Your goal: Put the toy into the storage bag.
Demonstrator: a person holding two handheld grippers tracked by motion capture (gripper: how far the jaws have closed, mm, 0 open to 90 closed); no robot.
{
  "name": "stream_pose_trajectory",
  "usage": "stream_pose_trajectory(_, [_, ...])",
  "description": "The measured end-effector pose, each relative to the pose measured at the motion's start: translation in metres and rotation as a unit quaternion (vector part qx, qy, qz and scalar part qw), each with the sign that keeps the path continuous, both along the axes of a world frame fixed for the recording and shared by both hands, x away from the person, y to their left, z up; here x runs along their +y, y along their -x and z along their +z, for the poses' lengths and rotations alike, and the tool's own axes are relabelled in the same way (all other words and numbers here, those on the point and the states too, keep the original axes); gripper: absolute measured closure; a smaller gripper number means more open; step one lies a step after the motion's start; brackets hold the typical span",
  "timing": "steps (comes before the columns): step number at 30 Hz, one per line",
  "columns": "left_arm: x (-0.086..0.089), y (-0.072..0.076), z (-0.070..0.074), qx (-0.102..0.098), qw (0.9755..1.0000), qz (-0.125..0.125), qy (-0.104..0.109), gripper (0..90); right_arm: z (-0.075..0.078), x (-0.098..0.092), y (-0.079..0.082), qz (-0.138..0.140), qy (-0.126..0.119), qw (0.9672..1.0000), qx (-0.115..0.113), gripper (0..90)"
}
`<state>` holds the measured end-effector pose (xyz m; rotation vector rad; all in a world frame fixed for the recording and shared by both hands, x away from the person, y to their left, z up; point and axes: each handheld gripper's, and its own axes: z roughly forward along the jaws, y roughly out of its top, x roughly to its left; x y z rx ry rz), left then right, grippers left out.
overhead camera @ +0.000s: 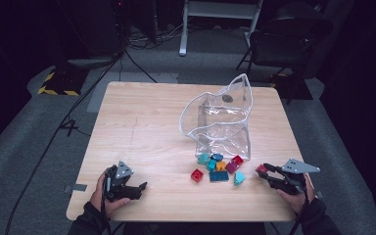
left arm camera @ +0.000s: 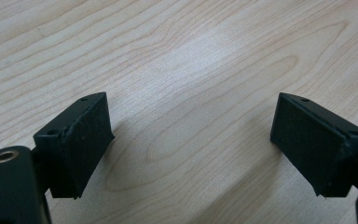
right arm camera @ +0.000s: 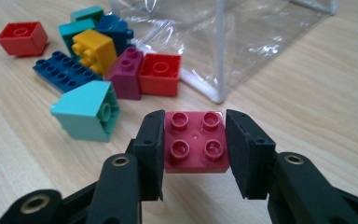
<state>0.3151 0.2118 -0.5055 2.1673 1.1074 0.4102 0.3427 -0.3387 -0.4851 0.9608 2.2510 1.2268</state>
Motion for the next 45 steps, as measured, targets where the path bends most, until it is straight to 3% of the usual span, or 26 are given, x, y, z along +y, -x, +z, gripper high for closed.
stream_pose_trajectory(6, [0.000,0.000,0.000,-0.001,1.0000,-0.001,0.000,12.6,0.009,-0.008,0.000,-0.011,-0.022,0.9996,-0.015,59.7])
stream_pose_trajectory(13, [-0.001,-0.001,0.000,0.000,1.0000,-0.003,0.000,12.1,0.031,-0.006,-0.004,-0.009,-0.034,0.9984,-0.043,59.7])
stream_pose_trajectory(23, [-0.001,-0.002,0.000,-0.001,1.0000,-0.005,-0.002,11.9,0.063,-0.001,-0.022,-0.012,-0.046,0.9962,-0.073,59.6])
stream_pose_trajectory(25, [-0.001,-0.002,0.000,-0.001,1.0000,-0.004,-0.002,11.9,0.076,0.005,-0.029,-0.009,-0.050,0.9951,-0.084,59.7])
stream_pose_trajectory(45, [-0.001,-0.002,0.000,-0.001,1.0000,-0.004,-0.001,11.8,0.133,0.030,-0.044,0.005,-0.043,0.9898,-0.136,59.7])
